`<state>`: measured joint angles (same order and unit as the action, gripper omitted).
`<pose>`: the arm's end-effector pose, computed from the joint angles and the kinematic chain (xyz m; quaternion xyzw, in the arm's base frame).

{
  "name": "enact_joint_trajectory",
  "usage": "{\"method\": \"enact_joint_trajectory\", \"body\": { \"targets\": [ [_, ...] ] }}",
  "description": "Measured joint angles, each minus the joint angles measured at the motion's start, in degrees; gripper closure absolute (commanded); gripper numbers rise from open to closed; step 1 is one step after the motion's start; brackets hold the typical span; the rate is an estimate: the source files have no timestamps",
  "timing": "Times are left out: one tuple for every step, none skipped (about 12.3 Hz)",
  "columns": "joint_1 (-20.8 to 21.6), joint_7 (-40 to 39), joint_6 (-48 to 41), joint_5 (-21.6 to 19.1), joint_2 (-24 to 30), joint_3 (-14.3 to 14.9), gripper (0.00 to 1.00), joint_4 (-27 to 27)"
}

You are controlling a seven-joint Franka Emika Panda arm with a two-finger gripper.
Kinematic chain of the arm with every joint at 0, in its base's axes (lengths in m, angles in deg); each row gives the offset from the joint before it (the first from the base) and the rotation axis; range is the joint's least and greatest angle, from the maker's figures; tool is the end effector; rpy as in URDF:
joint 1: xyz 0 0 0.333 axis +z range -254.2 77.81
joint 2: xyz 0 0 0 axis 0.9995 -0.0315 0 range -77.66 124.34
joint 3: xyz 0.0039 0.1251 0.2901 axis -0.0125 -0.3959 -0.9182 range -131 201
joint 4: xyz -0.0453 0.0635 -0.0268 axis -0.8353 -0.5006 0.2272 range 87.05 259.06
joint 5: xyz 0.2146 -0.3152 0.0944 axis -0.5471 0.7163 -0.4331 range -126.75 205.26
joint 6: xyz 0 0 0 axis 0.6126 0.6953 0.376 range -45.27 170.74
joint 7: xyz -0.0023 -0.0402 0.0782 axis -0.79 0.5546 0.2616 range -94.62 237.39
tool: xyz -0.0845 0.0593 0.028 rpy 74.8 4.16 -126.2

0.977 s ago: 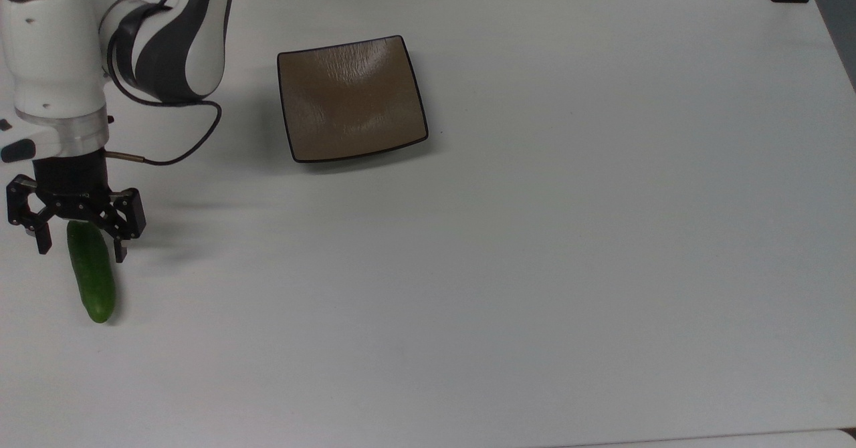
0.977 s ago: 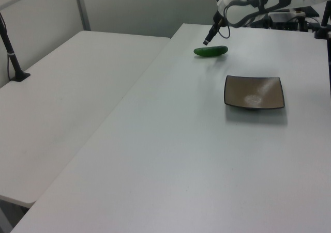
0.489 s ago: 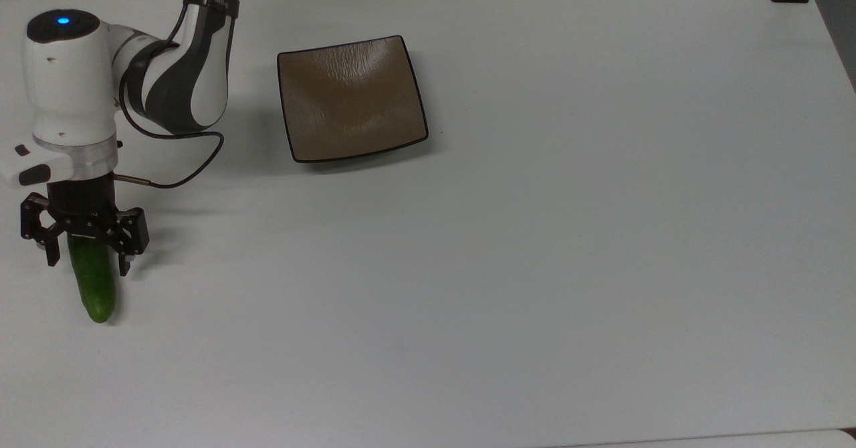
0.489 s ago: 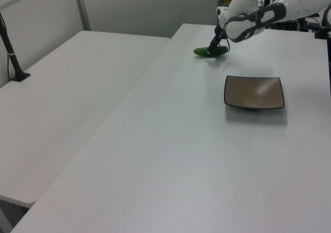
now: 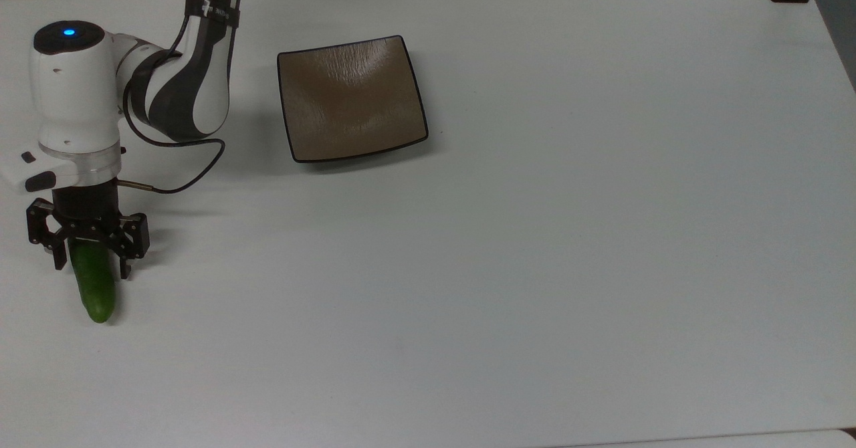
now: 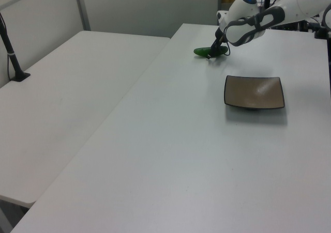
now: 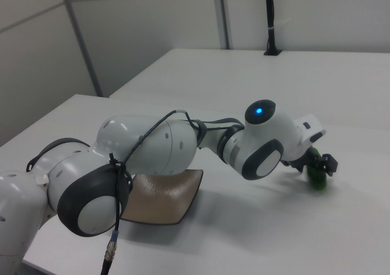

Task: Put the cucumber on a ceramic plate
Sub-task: 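Lower the open gripper around the cucumber and close on it, then lift the cucumber and carry it toward the brown plate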

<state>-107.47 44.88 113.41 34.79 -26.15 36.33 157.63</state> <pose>0.7408 -0.2760 0.2885 0.9568 0.0255 0.2720 0.0997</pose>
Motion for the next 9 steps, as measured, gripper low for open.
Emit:
{"method": "enact_joint_trajectory", "body": {
  "targets": [
    [0.00, 0.00, 0.00, 0.00, -0.04, 0.00, 0.78, 0.00],
    [0.02, 0.00, 0.00, 0.04, -0.04, 0.00, 0.87, -0.06],
    [0.06, -0.01, 0.00, 0.12, -0.04, 0.00, 0.89, -0.19],
    [0.08, -0.01, 0.00, 0.15, -0.05, 0.00, 0.89, -0.22],
    [0.07, -0.01, 0.00, 0.16, -0.05, 0.00, 0.89, -0.22],
    [0.08, -0.02, 0.00, 0.16, 0.02, 0.00, 0.88, -0.22],
    [0.10, -0.02, 0.00, 0.16, 0.28, 0.00, 0.87, -0.21],
    [0.24, -0.02, 0.01, 0.16, 1.22, 0.00, 0.88, -0.19],
    [0.46, -0.02, 0.00, 0.15, 3.08, 0.00, 0.88, 0.28]
  ]
}}
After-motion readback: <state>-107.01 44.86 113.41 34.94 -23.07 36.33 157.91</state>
